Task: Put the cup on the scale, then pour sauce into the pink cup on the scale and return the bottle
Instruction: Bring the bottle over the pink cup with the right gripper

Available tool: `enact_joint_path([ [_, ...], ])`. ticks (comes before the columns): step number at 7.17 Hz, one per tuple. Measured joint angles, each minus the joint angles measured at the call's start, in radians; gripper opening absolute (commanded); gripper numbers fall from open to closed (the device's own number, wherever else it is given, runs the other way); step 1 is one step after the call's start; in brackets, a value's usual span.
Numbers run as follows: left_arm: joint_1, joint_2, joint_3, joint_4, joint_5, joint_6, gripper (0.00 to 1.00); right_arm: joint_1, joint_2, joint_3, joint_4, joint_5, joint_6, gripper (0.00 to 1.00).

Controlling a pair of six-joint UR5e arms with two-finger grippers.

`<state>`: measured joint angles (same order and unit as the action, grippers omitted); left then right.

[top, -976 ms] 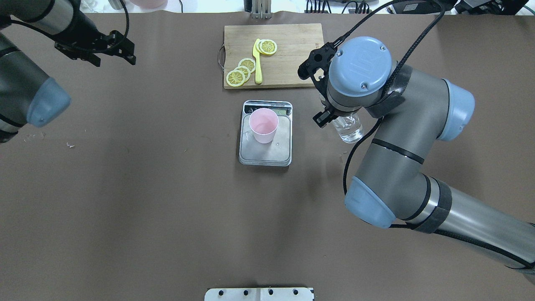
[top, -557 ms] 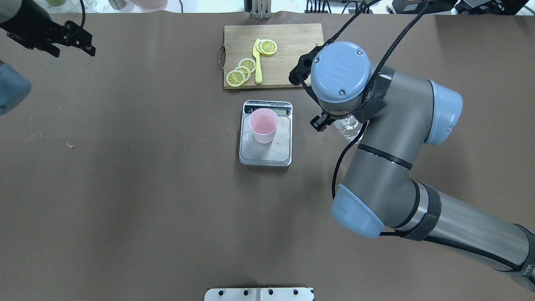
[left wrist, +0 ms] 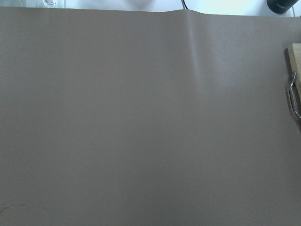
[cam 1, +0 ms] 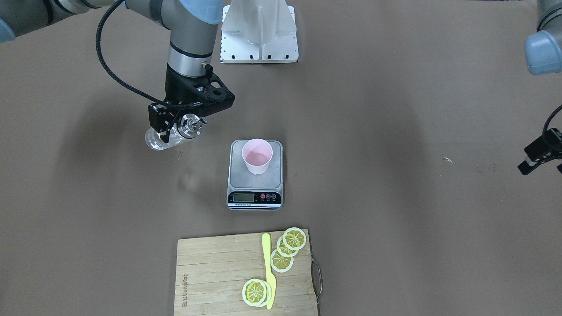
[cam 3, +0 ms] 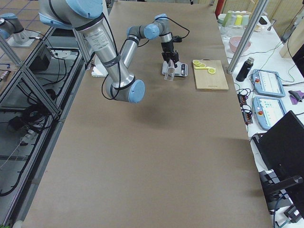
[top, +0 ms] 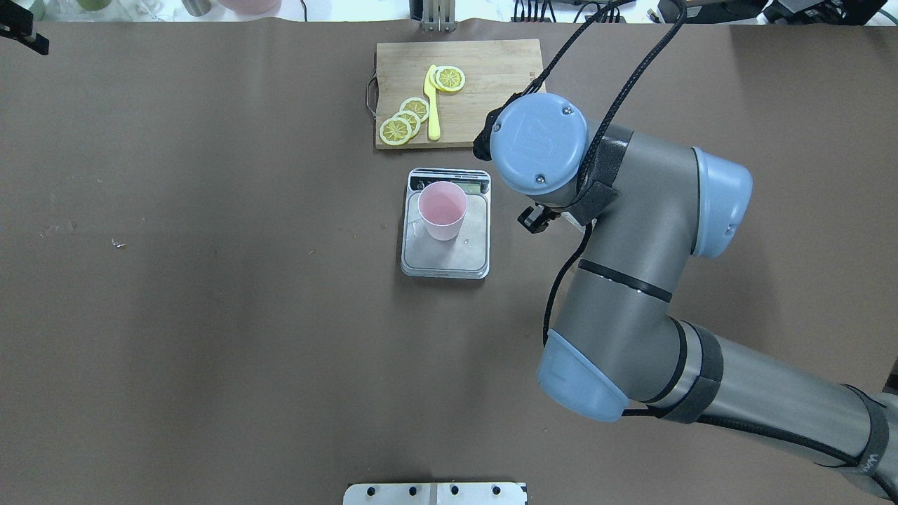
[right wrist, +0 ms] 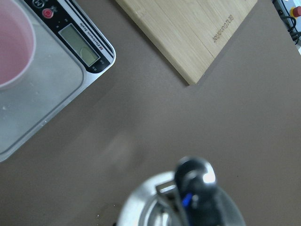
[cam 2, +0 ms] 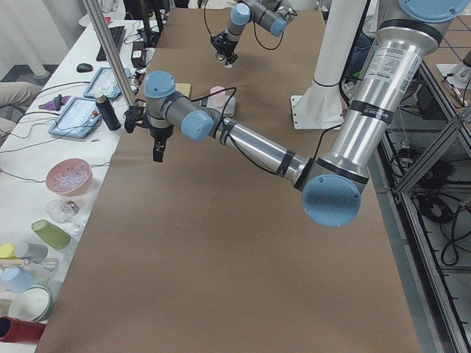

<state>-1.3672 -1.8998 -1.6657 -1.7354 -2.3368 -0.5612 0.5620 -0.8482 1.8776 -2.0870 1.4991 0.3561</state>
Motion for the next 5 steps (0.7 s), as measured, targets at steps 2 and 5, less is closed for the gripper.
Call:
enact_joint_path([
  [2,-0.047,0.059,0.0,-0.007,-0.002,0.106,0.97,-0.029,0.009,0.0,-0.04,-0.039,-0.005,0.0],
  [5,-0.114,0.13,-0.006,-0.016,-0.008,0.204,0.97,-0.065,0.092,-0.024,-0.171,-0.09,-0.031,0.0],
])
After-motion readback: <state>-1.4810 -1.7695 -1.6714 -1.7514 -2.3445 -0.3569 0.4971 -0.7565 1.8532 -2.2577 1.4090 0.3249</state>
